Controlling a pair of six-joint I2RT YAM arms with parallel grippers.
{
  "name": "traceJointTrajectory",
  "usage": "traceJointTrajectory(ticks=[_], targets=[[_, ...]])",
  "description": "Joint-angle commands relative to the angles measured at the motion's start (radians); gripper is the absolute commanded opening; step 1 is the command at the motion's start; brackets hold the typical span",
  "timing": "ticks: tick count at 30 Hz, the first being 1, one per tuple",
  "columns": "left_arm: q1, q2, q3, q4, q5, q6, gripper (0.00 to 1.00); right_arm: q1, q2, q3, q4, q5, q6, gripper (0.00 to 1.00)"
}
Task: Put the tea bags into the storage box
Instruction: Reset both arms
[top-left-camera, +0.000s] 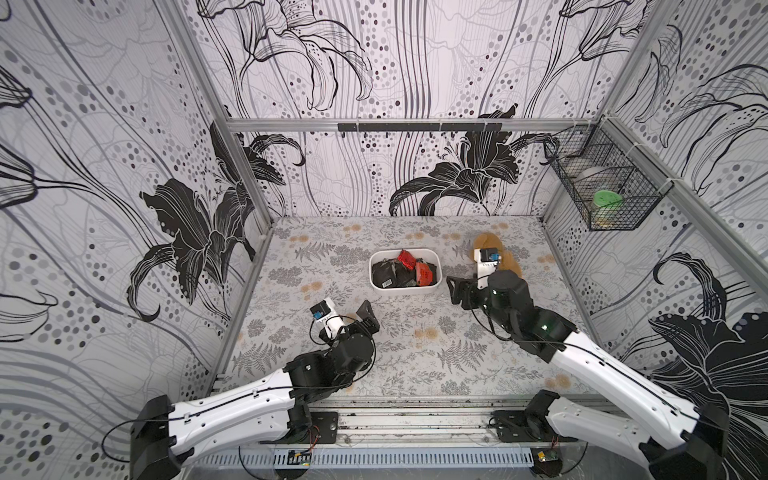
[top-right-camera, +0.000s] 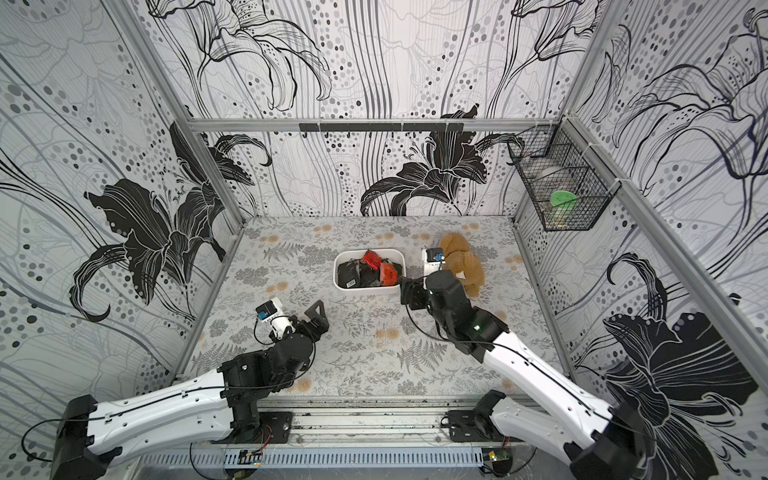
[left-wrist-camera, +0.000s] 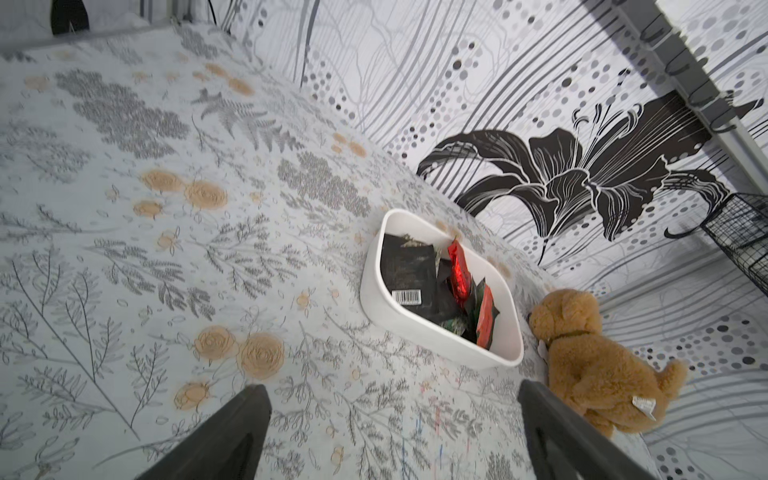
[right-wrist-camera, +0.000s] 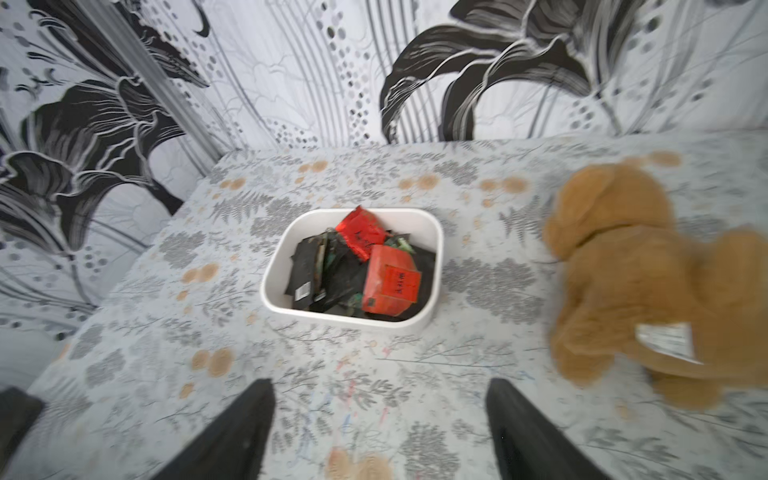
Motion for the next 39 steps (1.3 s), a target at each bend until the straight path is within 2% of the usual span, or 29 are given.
traceJointTrajectory(ticks=[1, 3, 6, 9, 12, 13, 16, 21, 24, 29, 31, 36, 39], targets=[[0.041, 0.050, 0.044, 0.094, -0.124, 0.164, 0.97, -0.001, -0.102, -0.106, -0.011, 0.296, 0.115, 0.95], [0.096, 0.087, 0.047, 0.158, -0.109, 0.248, 0.97, -0.001, -0.156, -0.169, 0.004, 0.429, 0.097, 0.95], [0.223, 0.151, 0.037, 0.218, -0.098, 0.298, 0.97, -0.001, -0.200, -0.272, 0.128, 0.565, -0.070, 0.95], [0.368, 0.196, 0.012, 0.322, 0.015, 0.366, 0.97, -0.001, -0.177, -0.379, 0.323, 0.632, -0.229, 0.96], [0.478, 0.224, -0.042, 0.518, 0.174, 0.537, 0.97, -0.026, -0.118, -0.461, 0.534, 0.594, -0.382, 0.96], [0.505, 0.236, -0.064, 0.582, 0.180, 0.566, 0.97, -0.056, -0.104, -0.478, 0.577, 0.553, -0.395, 0.96], [0.588, 0.271, -0.119, 0.729, 0.173, 0.634, 0.97, -0.211, -0.089, -0.546, 0.681, 0.316, -0.395, 0.96], [0.694, 0.302, -0.131, 0.826, 0.256, 0.747, 0.97, -0.418, -0.093, -0.663, 0.892, 0.121, -0.452, 0.96], [0.736, 0.328, -0.113, 0.823, 0.239, 0.771, 0.97, -0.477, -0.038, -0.652, 0.885, 0.104, -0.432, 0.95], [0.794, 0.363, -0.139, 0.916, 0.298, 0.848, 0.97, -0.494, 0.125, -0.639, 0.986, 0.095, -0.455, 0.96], [0.818, 0.379, -0.194, 1.020, 0.345, 0.893, 0.97, -0.500, 0.193, -0.625, 1.023, 0.122, -0.450, 0.96], [0.860, 0.476, -0.359, 1.453, 0.455, 1.026, 0.97, -0.541, 0.330, -0.612, 1.147, 0.107, -0.445, 0.96], [0.873, 0.544, -0.365, 1.531, 0.496, 1.035, 0.97, -0.556, 0.363, -0.611, 1.202, 0.043, -0.467, 0.96]])
